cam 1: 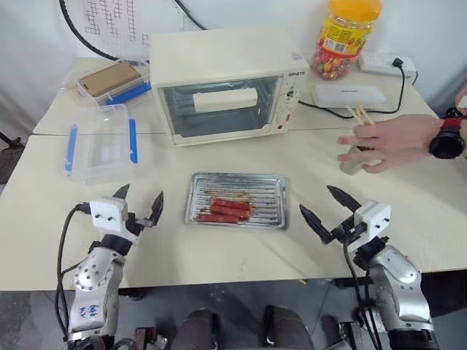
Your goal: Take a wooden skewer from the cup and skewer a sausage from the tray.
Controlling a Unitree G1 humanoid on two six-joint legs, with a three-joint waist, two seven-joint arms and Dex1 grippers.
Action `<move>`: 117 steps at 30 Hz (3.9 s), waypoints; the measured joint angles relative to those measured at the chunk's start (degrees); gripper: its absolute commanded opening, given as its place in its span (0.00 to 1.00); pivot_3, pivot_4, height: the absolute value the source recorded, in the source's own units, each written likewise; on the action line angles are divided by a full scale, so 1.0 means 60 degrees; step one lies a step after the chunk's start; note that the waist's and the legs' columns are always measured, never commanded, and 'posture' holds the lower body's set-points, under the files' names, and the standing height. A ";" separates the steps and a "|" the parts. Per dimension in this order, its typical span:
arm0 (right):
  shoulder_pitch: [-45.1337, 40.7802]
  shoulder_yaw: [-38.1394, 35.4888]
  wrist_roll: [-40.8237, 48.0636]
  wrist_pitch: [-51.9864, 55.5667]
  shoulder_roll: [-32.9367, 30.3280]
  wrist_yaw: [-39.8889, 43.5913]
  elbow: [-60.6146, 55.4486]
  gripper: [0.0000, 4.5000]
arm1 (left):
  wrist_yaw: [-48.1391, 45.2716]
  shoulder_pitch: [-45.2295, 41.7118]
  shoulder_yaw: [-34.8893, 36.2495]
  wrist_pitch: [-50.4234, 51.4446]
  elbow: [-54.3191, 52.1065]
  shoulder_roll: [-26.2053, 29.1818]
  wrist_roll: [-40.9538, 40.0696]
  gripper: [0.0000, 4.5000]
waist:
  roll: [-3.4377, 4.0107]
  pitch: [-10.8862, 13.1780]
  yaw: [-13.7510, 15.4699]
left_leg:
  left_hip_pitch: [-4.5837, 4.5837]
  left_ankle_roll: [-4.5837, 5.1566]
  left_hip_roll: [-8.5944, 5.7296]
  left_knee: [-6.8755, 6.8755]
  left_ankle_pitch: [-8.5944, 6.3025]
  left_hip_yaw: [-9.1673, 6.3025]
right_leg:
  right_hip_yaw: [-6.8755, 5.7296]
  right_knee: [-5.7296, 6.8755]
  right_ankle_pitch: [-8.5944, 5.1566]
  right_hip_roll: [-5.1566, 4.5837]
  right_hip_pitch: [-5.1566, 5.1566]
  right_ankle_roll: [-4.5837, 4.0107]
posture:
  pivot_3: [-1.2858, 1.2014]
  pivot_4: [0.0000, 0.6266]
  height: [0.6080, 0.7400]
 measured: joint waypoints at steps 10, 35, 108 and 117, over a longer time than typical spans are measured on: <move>-0.0006 0.0199 0.0224 0.0202 -0.0474 0.1463 0.0163 1.00 | -0.2534 0.0691 0.1094 0.0072 0.0406 0.1277 -0.1529 0.99 | 0.0000 0.0000 0.0037 | -0.0001 0.0002 0.0001 0.0006 -0.0001 -0.0003 | -0.0006 -0.0017 0.0000 -0.0004 0.0014 0.0000 | 0.52 0.24 1.00; -0.0396 0.0205 0.0097 0.0065 -0.0485 0.1688 0.0654 1.00 | -0.3452 0.0764 0.0910 -0.0031 0.0538 0.1060 -0.1734 0.99 | 0.0000 0.0000 0.0029 | 0.0001 0.0002 0.0000 0.0009 -0.0001 0.0004 | -0.0005 -0.0014 0.0000 -0.0003 0.0015 0.0000 | 0.52 0.24 1.00; -0.0995 0.0271 -0.0091 -0.0039 -0.0343 0.1915 0.1153 1.00 | -0.2637 0.0787 0.0607 0.0607 -0.0661 0.0788 -0.1652 0.99 | -0.0001 0.0000 0.0021 | 0.0001 0.0003 0.0001 0.0012 -0.0001 0.0005 | -0.0003 -0.0013 0.0000 -0.0002 0.0015 0.0000 | 0.52 0.24 1.00; -0.1411 0.0294 -0.0349 -0.0716 -0.0162 0.1768 0.1683 1.00 | -0.2907 0.0737 0.0621 0.0315 -0.0322 0.0789 -0.1659 0.99 | -0.0001 0.0000 0.0014 | 0.0001 0.0003 0.0001 0.0012 -0.0001 0.0004 | -0.0003 -0.0012 0.0000 -0.0002 0.0015 0.0000 | 0.52 0.24 1.00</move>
